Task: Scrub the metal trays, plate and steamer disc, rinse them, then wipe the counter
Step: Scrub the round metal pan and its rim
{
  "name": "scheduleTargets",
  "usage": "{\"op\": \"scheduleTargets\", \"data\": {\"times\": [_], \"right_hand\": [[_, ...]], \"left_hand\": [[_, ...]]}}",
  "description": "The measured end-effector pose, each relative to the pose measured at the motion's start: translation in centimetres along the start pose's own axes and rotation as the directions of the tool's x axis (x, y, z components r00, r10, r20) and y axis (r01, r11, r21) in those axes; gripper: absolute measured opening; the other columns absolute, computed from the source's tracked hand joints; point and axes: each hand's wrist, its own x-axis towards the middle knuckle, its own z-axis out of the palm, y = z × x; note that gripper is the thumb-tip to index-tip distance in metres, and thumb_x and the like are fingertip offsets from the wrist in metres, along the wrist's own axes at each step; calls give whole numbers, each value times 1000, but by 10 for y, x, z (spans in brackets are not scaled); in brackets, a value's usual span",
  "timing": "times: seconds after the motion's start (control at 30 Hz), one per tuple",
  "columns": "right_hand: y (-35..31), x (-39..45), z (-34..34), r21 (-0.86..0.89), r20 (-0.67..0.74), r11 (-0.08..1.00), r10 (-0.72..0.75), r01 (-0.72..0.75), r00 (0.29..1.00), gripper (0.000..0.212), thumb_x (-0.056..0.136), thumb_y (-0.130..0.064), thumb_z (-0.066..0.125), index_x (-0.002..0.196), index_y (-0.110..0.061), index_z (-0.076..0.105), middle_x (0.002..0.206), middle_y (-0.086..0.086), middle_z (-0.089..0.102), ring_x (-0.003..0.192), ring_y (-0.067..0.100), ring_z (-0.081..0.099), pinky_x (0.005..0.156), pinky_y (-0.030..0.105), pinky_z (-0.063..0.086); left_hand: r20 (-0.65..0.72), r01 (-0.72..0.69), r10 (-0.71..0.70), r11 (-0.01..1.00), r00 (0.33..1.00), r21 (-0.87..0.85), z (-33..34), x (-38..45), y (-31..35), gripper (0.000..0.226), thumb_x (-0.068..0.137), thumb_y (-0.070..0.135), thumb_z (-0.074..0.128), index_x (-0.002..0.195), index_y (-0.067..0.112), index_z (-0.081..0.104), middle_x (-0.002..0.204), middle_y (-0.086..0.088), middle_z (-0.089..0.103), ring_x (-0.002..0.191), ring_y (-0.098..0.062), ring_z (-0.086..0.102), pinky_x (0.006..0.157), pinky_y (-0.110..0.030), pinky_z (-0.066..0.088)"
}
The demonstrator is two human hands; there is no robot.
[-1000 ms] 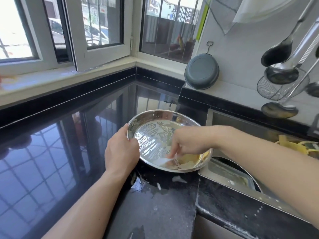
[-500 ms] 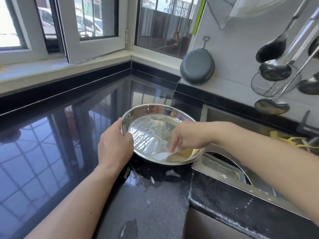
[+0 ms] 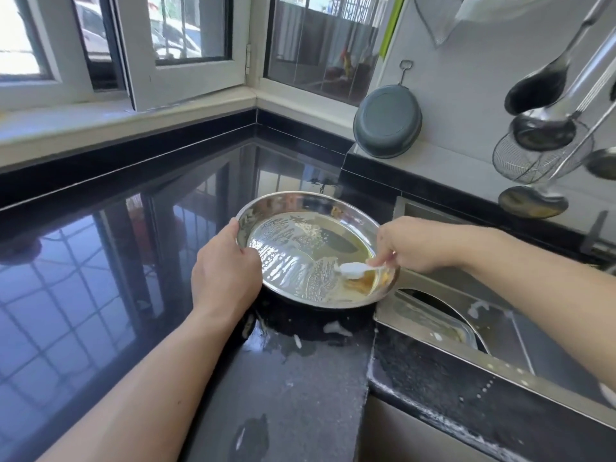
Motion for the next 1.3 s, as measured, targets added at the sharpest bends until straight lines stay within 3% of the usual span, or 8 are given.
{"op": "scheduleTargets", "data": {"times": [0.37, 0.53, 0.67, 0.8, 0.97, 1.07, 1.23, 1.3], "right_hand": [[-19, -17, 5, 71, 65, 997, -29, 24, 997, 24, 101, -22, 62, 117, -34, 75, 85, -10, 63, 81, 11, 57, 79, 31, 52], [-7, -15, 1, -140, -98, 967, 199, -212, 975, 31, 96, -14, 54, 103, -34, 76, 97, -10, 66, 89, 25, 67, 77, 37, 58], [-42, -20, 6, 27, -5, 1000, 6, -6, 1000, 23, 102, -24, 55, 113, -28, 74, 78, -17, 55, 74, 16, 55, 77, 36, 53], [-28, -2, -1, -52, -135, 957, 278, -287, 951, 35, 93, -5, 49, 107, -22, 76, 95, -1, 65, 81, 28, 63, 71, 35, 55], [-51, 4, 7, 162, -69, 982, 112, -99, 991, 29, 100, -20, 58, 123, -30, 72, 121, -7, 72, 99, 20, 69, 92, 37, 57], [-36, 18, -2, 52, -147, 950, 311, -307, 939, 32, 98, -12, 51, 118, -22, 74, 110, 3, 72, 79, 23, 67, 76, 35, 59], [-74, 13, 2, 199, -13, 980, 17, -14, 1000, 29, 101, -16, 57, 124, -25, 72, 114, -15, 71, 95, 12, 66, 87, 28, 54], [-68, 22, -5, 124, -88, 983, 145, -134, 985, 35, 96, -10, 55, 120, -26, 74, 115, -8, 71, 89, 18, 65, 81, 32, 56]], "left_hand": [[-16, 8, -7, 1000, 1000, 12, 1, 2, 2, 60, 91, 12, 46, 149, 26, 53, 122, -1, 71, 101, -25, 60, 78, -35, 41], [-24, 13, -13, 1000, 1000, 2, -1, -5, 6, 65, 93, 10, 48, 156, 27, 45, 131, 1, 69, 93, -16, 51, 79, -32, 38], [-22, -11, 10, 1000, 1000, -10, 0, 0, 3, 62, 92, 11, 47, 151, 29, 51, 125, 0, 71, 92, -21, 56, 76, -33, 41], [-5, 6, -6, 1000, 1000, 5, 0, -1, 2, 61, 90, 12, 47, 149, 29, 53, 121, 0, 72, 98, -24, 60, 76, -34, 42], [-7, -7, 7, 1000, 1000, -3, -1, 0, 4, 62, 90, 12, 46, 149, 30, 53, 109, 2, 74, 82, -14, 60, 64, -32, 40], [-1, 4, -4, 1000, 1000, -6, -3, -1, 5, 63, 91, 13, 47, 151, 31, 51, 115, 4, 73, 81, -11, 59, 67, -32, 41], [-6, 12, -12, 1000, 1000, -26, -2, -4, 7, 66, 92, 12, 46, 156, 30, 45, 116, 2, 73, 82, -15, 63, 69, -33, 42], [-7, 14, -14, 1000, 1000, -25, -4, -3, 8, 66, 92, 12, 46, 155, 30, 45, 111, 1, 74, 78, -13, 61, 64, -31, 41]]}}
